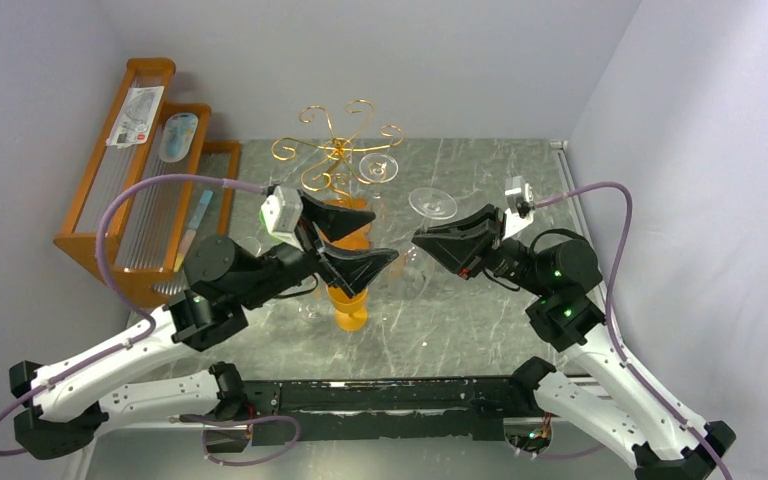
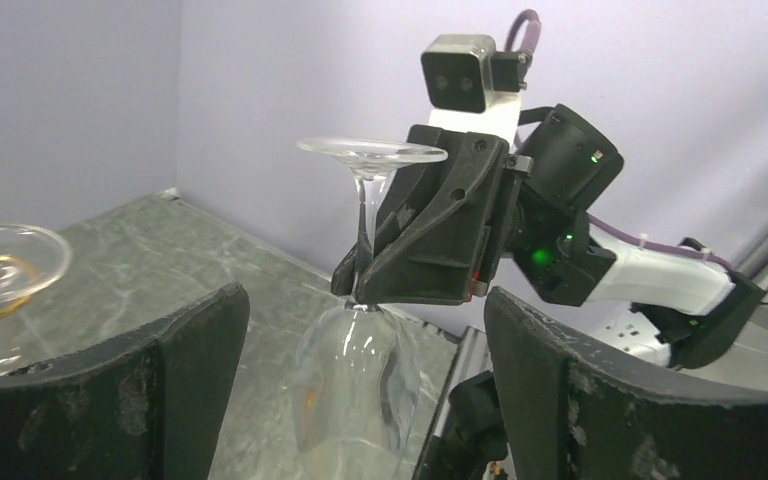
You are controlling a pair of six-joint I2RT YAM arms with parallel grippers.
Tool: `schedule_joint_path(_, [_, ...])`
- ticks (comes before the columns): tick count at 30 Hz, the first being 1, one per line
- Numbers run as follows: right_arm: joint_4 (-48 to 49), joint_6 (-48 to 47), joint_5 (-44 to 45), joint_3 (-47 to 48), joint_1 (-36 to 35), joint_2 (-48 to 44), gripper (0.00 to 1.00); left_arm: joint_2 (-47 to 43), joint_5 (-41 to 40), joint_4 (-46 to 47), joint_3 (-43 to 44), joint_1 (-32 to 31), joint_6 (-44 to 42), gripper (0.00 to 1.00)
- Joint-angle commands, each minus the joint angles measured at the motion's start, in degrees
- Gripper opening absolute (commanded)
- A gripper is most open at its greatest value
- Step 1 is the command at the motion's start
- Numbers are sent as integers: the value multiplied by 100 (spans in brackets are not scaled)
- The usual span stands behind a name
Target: Place the wine glass upside down on the wine glass rack
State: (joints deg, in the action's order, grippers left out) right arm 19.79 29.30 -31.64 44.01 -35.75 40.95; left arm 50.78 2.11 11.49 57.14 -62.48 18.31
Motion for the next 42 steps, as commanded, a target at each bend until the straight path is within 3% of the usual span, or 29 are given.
schedule_joint_path(1, [-716,-551,951,260,-30,-105,0,-309,-695,-554,229,-10,-333,92])
schedule_joint_path(8, [-1631,-1338,2254,682,-29,155,0,-609,-1501,-1330,471,-10,-641,97])
schedule_joint_path(17, [-1559,-1492,2335,721,-29,540,0,-527,-2089,-1790,656,-10,-538,97])
schedule_joint_path(27, [-1670,-1879,3636,1211,49,1545,0,-317,-2825,-2126,886,-10,-434,95])
schedule_joint_path(31, [-1342,-1808,3299,1489,465,2221,0,-299,-3707,-2305,1124,-10,-158,94])
schedule_joint_path(36, [-675,-1440,2171,1612,1417,2994,0,-248,-3575,-2300,1319,-10,-394,94])
schedule_joint_path(42, [-409,-1969,1516,2085,1685,3917,0,-158,-3748,-2427,1437,-10,-557,96])
